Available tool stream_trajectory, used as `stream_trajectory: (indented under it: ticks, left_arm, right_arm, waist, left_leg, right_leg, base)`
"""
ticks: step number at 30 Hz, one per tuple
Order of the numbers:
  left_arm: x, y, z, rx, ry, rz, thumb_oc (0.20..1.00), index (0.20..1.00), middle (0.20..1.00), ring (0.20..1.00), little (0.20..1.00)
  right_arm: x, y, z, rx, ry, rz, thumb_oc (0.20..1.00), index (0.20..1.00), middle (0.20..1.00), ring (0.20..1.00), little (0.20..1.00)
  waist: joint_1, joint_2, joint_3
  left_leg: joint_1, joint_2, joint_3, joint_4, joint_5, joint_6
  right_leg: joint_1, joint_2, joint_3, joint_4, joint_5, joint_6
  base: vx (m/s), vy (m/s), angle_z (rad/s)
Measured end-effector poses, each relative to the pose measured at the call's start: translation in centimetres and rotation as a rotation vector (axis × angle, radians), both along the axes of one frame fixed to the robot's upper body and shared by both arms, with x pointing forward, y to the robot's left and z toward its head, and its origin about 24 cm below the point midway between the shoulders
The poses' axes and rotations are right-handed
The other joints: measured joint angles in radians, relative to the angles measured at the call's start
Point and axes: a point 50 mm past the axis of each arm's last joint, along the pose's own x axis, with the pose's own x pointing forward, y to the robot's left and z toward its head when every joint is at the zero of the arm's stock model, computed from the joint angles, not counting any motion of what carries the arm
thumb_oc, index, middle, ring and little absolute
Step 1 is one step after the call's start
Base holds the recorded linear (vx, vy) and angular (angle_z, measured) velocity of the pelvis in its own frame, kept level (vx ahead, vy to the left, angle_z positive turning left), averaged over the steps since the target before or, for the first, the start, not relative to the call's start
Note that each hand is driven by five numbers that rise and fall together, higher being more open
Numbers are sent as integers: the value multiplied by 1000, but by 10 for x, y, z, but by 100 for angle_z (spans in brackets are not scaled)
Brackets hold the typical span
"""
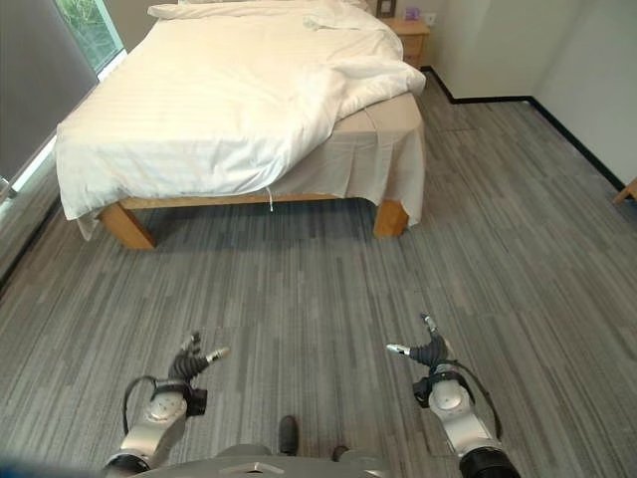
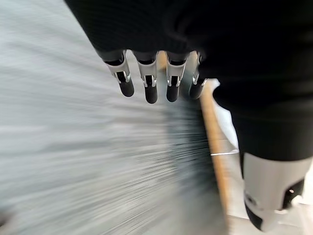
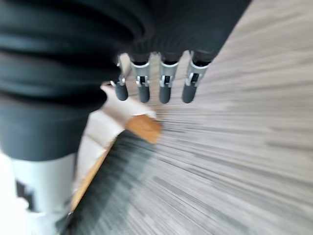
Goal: Making the bed.
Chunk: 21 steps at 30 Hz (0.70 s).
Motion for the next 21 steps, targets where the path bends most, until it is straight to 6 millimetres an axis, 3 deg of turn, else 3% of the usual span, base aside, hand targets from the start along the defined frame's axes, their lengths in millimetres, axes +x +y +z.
stream_trajectory:
  ticks: [2,3,5,6,7,8,9,11,13,16,17,18,19,20,21]
  left_arm:
    - [11,2,22,57,-111,-54,1000,1000,1000,1000,1000]
    - [12,1,23,57,-115,-55,1000,1000,1000,1000,1000]
    - [14,-2,29,48,-144,-65,1000,1000,1000,1000,1000]
    - [17,-7,30,34,-154,-67,1000,1000,1000,1000,1000]
    - [19,-8,32,34,-162,-80,1000,1000,1000,1000,1000]
    - [23,-9,36,33,-177,-84,1000,1000,1000,1000,1000]
    - [23,-10,36,29,-181,-85,1000,1000,1000,1000,1000]
    - [22,-8,36,31,-177,-78,1000,1000,1000,1000,1000]
    - [22,-6,36,35,-177,-80,1000,1000,1000,1000,1000]
    - [19,-1,30,31,-150,-65,1000,1000,1000,1000,1000]
    - [18,1,27,3,-141,-43,1000,1000,1000,1000,1000]
    - [16,1,26,-6,-134,-36,1000,1000,1000,1000,1000]
    - [11,7,23,-3,-122,-11,1000,1000,1000,1000,1000]
    - [9,10,21,-11,-113,8,1000,1000,1000,1000,1000]
    - [9,10,19,-29,-107,22,1000,1000,1000,1000,1000]
  right_arm:
    - [5,0,11,-24,-42,41,1000,1000,1000,1000,1000]
    - [6,-1,13,-24,-51,40,1000,1000,1000,1000,1000]
    - [10,3,22,-39,-87,71,1000,1000,1000,1000,1000]
    - [19,9,29,-44,-117,105,1000,1000,1000,1000,1000]
    - [21,13,32,-37,-131,128,1000,1000,1000,1000,1000]
    - [24,16,38,-38,-152,150,1000,1000,1000,1000,1000]
    - [25,17,42,-43,-164,159,1000,1000,1000,1000,1000]
    - [27,20,48,-55,-192,179,1000,1000,1000,1000,1000]
    - [27,22,49,-51,-196,185,1000,1000,1000,1000,1000]
    - [27,26,48,-38,-196,200,1000,1000,1000,1000,1000]
    - [28,28,48,-27,-197,201,1000,1000,1000,1000,1000]
    - [28,30,46,-21,-189,203,1000,1000,1000,1000,1000]
    - [30,37,42,1,-174,220,1000,1000,1000,1000,1000]
    - [28,40,39,16,-170,227,1000,1000,1000,1000,1000]
    - [26,41,39,20,-174,235,1000,1000,1000,1000,1000]
  waist:
    - [0,-6,13]
    - [-2,-9,15]
    - [-5,-2,42]
    - [4,33,66]
    - [-1,33,83]
    - [-2,29,110]
    - [-6,25,114]
    - [-2,16,119]
    - [-1,6,124]
    - [2,-21,115]
    - [-8,-32,115]
    - [-6,-33,116]
    - [6,-45,122]
    - [39,-75,119]
    - [51,-89,118]
  left_leg:
    - [16,1,-1,-1,-1,-1]
    - [20,-1,0,0,-3,1]
    - [29,10,4,1,-14,6]
    - [23,42,-2,3,-17,3]
    - [25,52,10,3,-18,7]
    - [33,55,17,1,-21,11]
    - [30,53,25,1,-21,12]
    - [28,52,36,1,-21,12]
    - [27,62,26,2,-21,11]
    - [14,68,-1,1,-24,6]
    - [16,82,-20,1,-27,-12]
    - [32,109,-18,6,-41,-54]
    - [11,143,3,126,-53,-111]
    - [-27,141,5,246,-54,-125]
    - [-81,143,-13,370,-57,-126]
  right_leg:
    - [23,3,-1,-22,8,0]
    - [28,3,-1,-27,13,1]
    - [-17,11,3,77,-12,26]
    - [-137,24,-16,297,-50,70]
    - [-203,18,-20,422,-57,102]
    - [-284,-17,-62,561,-104,165]
    - [-308,-59,-93,570,-123,155]
    - [-341,-138,-100,455,-114,150]
    - [-323,-159,-90,310,-91,148]
    - [-274,-142,-51,189,-57,126]
    - [-249,-114,-37,135,-8,109]
    - [-226,-90,-40,110,10,97]
    - [-184,-57,-27,82,14,55]
    - [-166,-57,-26,66,43,11]
    - [-155,-54,-24,62,44,2]
  base:
    - [32,54,0]
    - [-27,105,-5]
    - [-52,95,-24]
    - [15,72,-46]
    - [104,61,-48]
    - [208,-24,-22]
    - [259,-87,-19]
    - [211,-113,-14]
    - [268,-184,7]
    - [298,-208,29]
    - [262,-230,51]
    - [306,-339,20]
    - [116,-206,-38]
    - [120,-255,-59]
    - [142,-185,-42]
